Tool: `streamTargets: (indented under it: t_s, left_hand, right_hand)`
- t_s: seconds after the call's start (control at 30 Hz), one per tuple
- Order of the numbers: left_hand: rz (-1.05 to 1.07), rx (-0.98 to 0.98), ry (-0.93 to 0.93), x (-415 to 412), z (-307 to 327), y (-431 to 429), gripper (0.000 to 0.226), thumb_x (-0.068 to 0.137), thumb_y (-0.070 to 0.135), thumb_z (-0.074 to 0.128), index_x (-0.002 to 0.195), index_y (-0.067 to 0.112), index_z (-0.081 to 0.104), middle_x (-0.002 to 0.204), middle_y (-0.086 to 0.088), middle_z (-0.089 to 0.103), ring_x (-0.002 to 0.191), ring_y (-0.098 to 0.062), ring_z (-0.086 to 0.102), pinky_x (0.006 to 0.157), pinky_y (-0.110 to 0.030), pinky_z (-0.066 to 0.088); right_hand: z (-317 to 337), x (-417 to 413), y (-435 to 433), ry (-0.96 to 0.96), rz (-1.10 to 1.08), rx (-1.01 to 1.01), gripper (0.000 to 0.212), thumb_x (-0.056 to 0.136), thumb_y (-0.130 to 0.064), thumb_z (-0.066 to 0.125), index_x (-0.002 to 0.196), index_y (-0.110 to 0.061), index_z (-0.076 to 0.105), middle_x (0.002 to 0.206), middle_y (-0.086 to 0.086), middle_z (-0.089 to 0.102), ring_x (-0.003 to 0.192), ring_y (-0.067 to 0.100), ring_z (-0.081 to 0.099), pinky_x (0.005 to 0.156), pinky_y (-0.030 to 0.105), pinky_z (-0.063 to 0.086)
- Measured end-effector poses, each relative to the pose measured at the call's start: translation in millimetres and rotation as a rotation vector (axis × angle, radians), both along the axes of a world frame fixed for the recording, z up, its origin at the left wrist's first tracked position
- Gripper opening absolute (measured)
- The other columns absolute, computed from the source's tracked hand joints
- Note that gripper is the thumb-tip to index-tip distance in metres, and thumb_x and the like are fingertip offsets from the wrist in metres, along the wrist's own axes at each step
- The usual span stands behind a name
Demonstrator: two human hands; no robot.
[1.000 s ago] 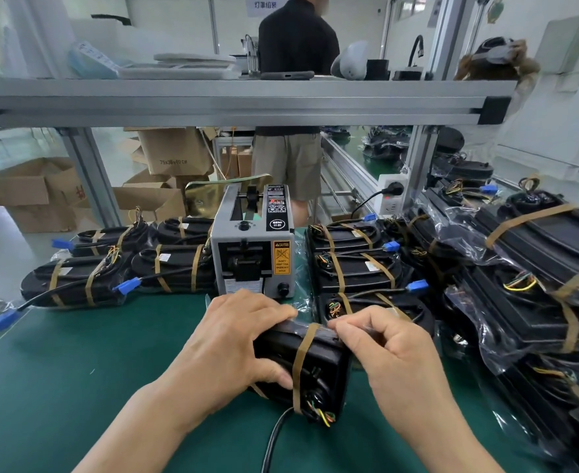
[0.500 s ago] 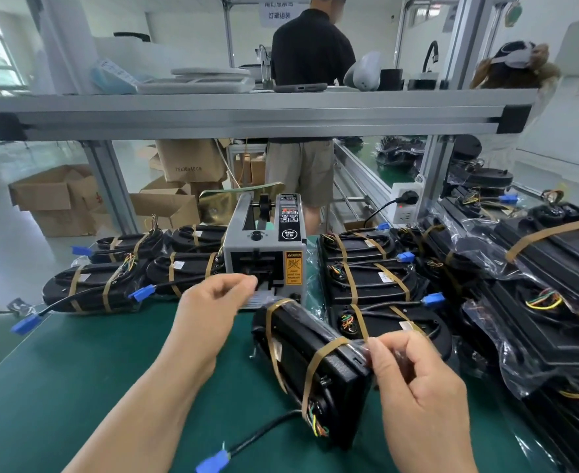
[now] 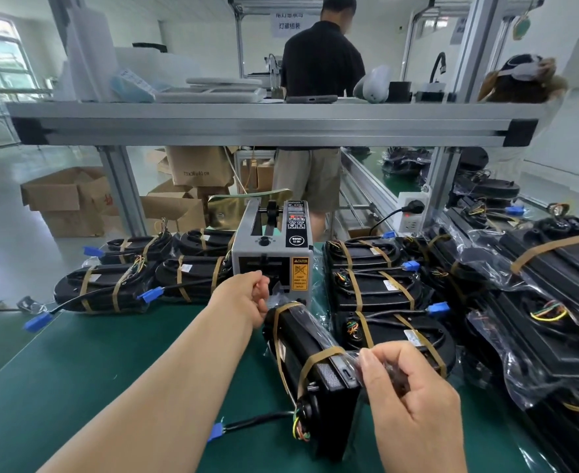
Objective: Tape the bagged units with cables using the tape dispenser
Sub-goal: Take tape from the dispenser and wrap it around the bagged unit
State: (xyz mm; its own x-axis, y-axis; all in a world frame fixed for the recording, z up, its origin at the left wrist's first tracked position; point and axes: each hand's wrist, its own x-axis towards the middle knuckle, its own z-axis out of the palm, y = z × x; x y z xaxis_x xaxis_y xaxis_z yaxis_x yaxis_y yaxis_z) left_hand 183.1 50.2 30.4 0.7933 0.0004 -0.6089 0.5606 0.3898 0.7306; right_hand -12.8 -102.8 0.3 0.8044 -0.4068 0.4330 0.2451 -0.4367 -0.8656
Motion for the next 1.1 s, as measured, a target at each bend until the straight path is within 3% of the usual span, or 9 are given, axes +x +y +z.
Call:
streamTargets:
  t_s: [0.17,0.33,0.43,0.53,0.6,0.67,0.77,0.9,1.1]
  left_hand:
    - [0.079,-0.047,0.005,6,2,-12,0.011,0.097,0.023,0.063,0.097,0.013,0.066,0.046,0.006,0.058,0.028,-0.001,0.045,0.036,-0.013,0.03]
    - [0.246,-0.078,-0.049,10,-3,-16,0.043,0.09,0.011,0.062,0.133,0.015,0.057,0.06,0.004,0.053,0.036,-0.003,0.042,0.032,-0.01,0.029]
    - [0.267,-0.071,-0.141,-3,-1,-13,0.01,0.089,0.011,0.061,0.098,0.015,0.06,0.051,0.007,0.05,0.038,-0.003,0.042,0.032,-0.015,0.027]
    - [0.174,0.025,-0.324,-29,5,-1,0.019,0.089,0.011,0.064,0.073,0.017,0.057,0.049,0.008,0.05,0.041,-0.003,0.044,0.039,-0.017,0.033]
    - [0.022,0.117,-0.474,-55,15,9,0.022,0.091,0.011,0.064,0.069,0.016,0.061,0.056,0.005,0.054,0.047,-0.006,0.046,0.048,-0.019,0.039]
    - [-0.175,0.206,-0.637,-83,24,19,0.029,0.093,0.011,0.06,0.064,0.017,0.063,0.062,0.002,0.054,0.054,-0.008,0.047,0.056,-0.022,0.041]
    - [-0.43,0.35,-0.775,-120,35,25,0.026,0.092,0.019,0.065,0.066,0.021,0.066,0.065,0.003,0.051,0.061,-0.01,0.044,0.063,-0.023,0.039]
    - [-0.68,0.544,-0.836,-150,38,19,0.015,0.087,0.026,0.07,0.072,0.026,0.07,0.067,0.012,0.061,0.063,0.0,0.052,0.063,-0.009,0.042]
    - [-0.71,0.667,-0.787,-150,32,11,0.016,0.084,0.026,0.073,0.069,0.025,0.07,0.068,0.008,0.064,0.065,-0.005,0.053,0.067,-0.02,0.044]
  right_hand:
    - [1,-2,1,0.006,0.004,-0.001,0.008,0.086,-0.028,0.067,0.078,-0.03,0.065,0.058,-0.002,0.063,0.053,0.012,0.057,0.053,0.017,0.045]
    - [4,-5,2,0.024,0.024,-0.006,0.014,0.087,-0.022,0.068,0.076,-0.029,0.064,0.052,-0.007,0.055,0.051,0.007,0.052,0.052,0.011,0.039]
    - [4,-7,0,0.054,0.037,-0.002,0.016,0.088,-0.022,0.069,0.075,-0.029,0.064,0.053,-0.006,0.056,0.051,0.007,0.052,0.053,0.011,0.04]
    - [5,-8,-2,0.073,0.052,0.029,0.016,0.088,-0.024,0.068,0.073,-0.029,0.065,0.054,-0.003,0.058,0.049,0.006,0.05,0.052,0.011,0.04]
    - [4,-7,-2,0.1,0.067,0.076,0.016,0.089,-0.026,0.068,0.074,-0.029,0.066,0.058,0.0,0.062,0.052,0.013,0.056,0.054,0.015,0.046]
    - [4,-6,-1,0.126,0.086,0.147,0.015,0.089,-0.029,0.068,0.074,-0.027,0.067,0.065,0.005,0.066,0.063,0.024,0.062,0.068,0.035,0.057]
    - [9,-7,3,0.135,0.128,0.23,0.018,0.085,-0.036,0.066,0.074,-0.023,0.067,0.069,0.013,0.066,0.061,0.023,0.059,0.072,0.056,0.056]
    - [12,-7,5,0.15,0.154,0.239,0.016,0.09,-0.031,0.066,0.076,-0.023,0.068,0.072,0.018,0.065,0.062,0.016,0.055,0.071,0.06,0.054]
    - [13,-8,8,0.144,0.169,0.232,0.016,0.092,-0.028,0.066,0.076,-0.025,0.068,0.07,0.013,0.067,0.061,0.023,0.057,0.07,0.059,0.055]
